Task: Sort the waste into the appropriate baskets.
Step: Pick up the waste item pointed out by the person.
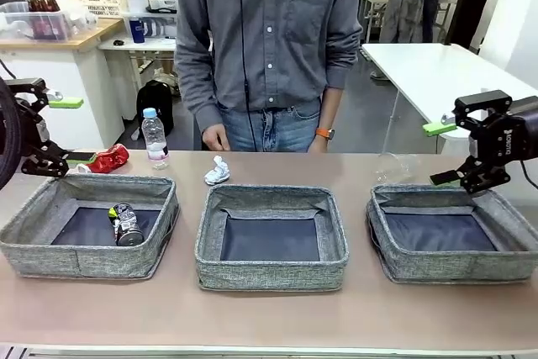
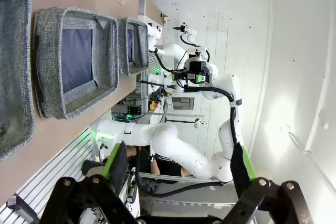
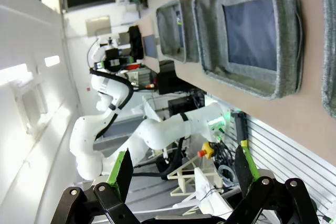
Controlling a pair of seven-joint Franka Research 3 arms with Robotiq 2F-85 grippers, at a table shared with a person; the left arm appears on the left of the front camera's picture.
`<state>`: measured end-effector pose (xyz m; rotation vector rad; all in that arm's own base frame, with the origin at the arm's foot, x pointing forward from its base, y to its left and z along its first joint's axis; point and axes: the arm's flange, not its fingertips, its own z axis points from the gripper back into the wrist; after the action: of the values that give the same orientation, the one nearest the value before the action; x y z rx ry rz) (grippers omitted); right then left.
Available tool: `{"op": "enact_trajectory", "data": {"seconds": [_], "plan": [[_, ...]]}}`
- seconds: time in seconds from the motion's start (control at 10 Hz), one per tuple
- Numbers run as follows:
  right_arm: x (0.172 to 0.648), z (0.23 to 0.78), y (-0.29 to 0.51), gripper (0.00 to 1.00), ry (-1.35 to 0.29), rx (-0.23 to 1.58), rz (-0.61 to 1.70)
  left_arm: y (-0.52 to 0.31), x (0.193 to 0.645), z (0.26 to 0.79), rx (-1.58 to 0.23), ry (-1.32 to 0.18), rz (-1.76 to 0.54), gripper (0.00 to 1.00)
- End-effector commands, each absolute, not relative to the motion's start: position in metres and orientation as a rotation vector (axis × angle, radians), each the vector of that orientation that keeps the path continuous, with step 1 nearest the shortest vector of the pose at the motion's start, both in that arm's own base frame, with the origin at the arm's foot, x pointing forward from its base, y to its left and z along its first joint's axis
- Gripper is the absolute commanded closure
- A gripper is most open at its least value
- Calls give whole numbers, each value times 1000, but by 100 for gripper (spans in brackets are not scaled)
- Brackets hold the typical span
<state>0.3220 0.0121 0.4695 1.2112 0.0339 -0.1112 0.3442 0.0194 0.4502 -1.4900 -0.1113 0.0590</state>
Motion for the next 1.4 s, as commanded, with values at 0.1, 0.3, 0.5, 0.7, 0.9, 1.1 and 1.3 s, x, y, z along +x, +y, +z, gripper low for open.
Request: {"op": "enact_trajectory", "data": {"seconds": [0.1, 0.3, 0.5, 0.7, 0.9, 1.1, 1.3], "plan": [[322, 475, 13, 0, 46, 1220, -125, 17, 344, 453, -1509, -127, 48, 0], [322, 475, 13, 0, 46, 1220, -125, 17, 344, 453, -1509, -127, 48, 0], [322, 475, 13, 0, 46, 1220, -125, 17, 344, 453, -1509, -127, 48, 0], [322, 475, 13, 0, 46, 1220, -125, 17, 344, 453, -1509, -127, 48, 0], [322, 475, 13, 0, 46, 1220, -125, 17, 344, 453, -1509, -127, 48, 0], [322, 475, 13, 0, 46, 1220, -125, 17, 344, 453, -1509, -127, 48, 0], [322, 475, 13, 0, 46, 1220, -125, 24, 358, 447, -1324, -439, -328, 0]]}}
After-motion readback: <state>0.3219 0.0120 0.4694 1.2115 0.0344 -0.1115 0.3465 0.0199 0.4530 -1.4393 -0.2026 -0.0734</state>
